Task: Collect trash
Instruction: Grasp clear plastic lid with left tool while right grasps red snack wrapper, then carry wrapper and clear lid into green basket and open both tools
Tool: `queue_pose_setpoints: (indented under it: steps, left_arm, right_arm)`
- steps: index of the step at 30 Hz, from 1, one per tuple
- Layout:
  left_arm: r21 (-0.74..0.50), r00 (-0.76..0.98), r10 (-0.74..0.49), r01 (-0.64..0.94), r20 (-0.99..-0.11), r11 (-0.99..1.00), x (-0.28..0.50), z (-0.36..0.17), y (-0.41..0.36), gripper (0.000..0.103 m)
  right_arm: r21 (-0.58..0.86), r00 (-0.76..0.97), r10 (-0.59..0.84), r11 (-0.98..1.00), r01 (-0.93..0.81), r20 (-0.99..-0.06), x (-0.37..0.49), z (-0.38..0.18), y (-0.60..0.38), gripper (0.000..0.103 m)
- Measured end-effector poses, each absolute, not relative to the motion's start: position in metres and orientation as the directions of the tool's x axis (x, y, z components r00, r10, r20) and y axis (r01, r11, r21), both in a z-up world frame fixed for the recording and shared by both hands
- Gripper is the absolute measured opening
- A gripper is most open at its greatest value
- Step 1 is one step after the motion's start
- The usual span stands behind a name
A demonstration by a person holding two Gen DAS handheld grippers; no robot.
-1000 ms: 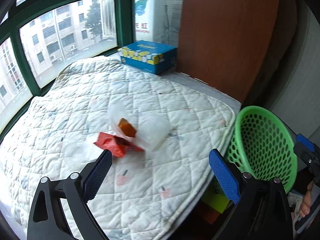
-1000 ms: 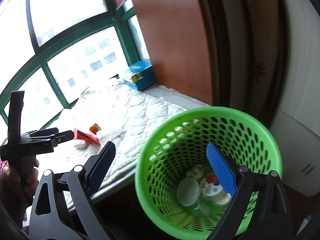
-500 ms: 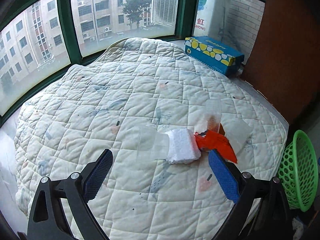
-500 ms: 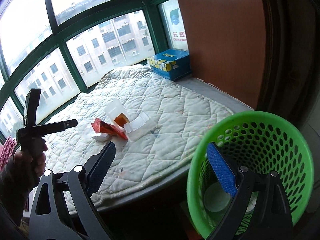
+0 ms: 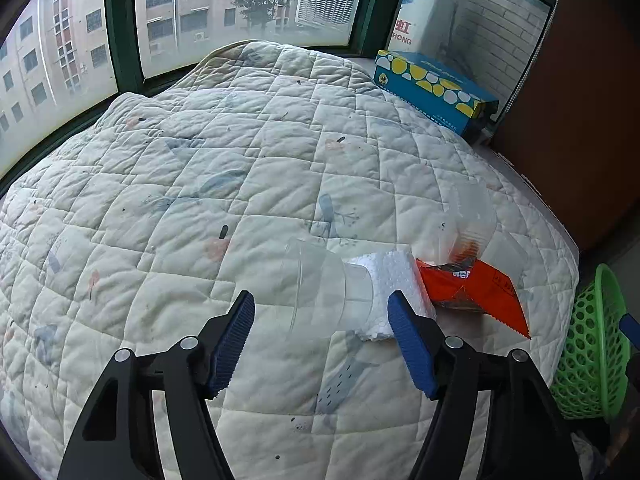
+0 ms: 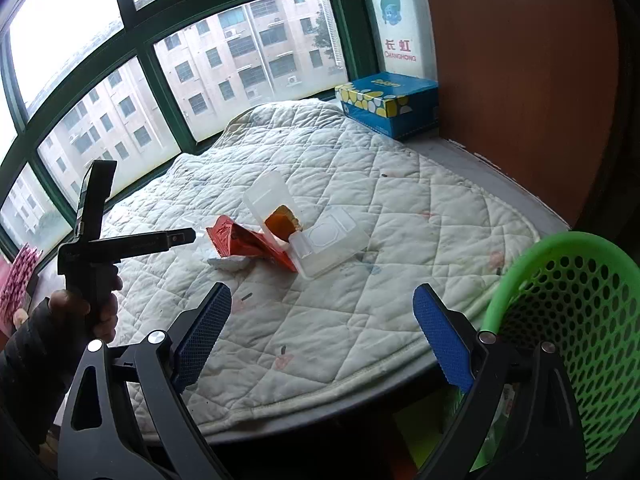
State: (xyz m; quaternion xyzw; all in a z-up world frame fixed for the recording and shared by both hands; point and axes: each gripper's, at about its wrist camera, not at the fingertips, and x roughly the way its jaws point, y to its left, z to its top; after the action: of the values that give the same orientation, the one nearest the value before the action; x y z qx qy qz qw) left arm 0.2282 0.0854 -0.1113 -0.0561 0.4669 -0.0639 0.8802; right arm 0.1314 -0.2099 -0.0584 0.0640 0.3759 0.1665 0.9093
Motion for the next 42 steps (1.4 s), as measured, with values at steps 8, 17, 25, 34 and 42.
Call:
queue_pose_setpoints:
  steps: [8,17,25,34,42]
  left_arm:
    - [-0.191,0.545,-0.216,0.103,-0.810,0.976,0.233,-0.117,0.087,0.032]
    - [-0.231,0.542,-0.247,0.099,-0.803,0.968,0.224,-0.114,0.098,0.003]
    - [-0.236,0.554,-0.249,0.096,-0.794,0.967,0.214,-0.108,0.109,0.003]
    - [-0.251,0.580,-0.258,0.094,-0.773,0.963,0.204,-0.095,0.118,0.003]
    - [-0.255,0.593,-0.259,0.093,-0.762,0.963,0.197,-0.086,0.118,0.003]
  right_arm:
    - [0.237,0.622,0.396,0.915,-0.326,-0.675,0.151,-0.068,-0.174,0.091]
    - [0.209,0.592,0.427,0.892,-0.401,-0.684,0.177,-0.081,-0.129,0.087]
    - [0.210,0.567,0.437,0.882,-0.422,-0.698,0.210,-0.095,-0.100,0.076]
    - [0.224,0.520,0.427,0.885,-0.408,-0.740,0.237,-0.117,-0.088,0.048]
    - [0.267,0.527,0.461,0.875,-0.404,-0.714,0.220,-0.106,-0.100,0.036]
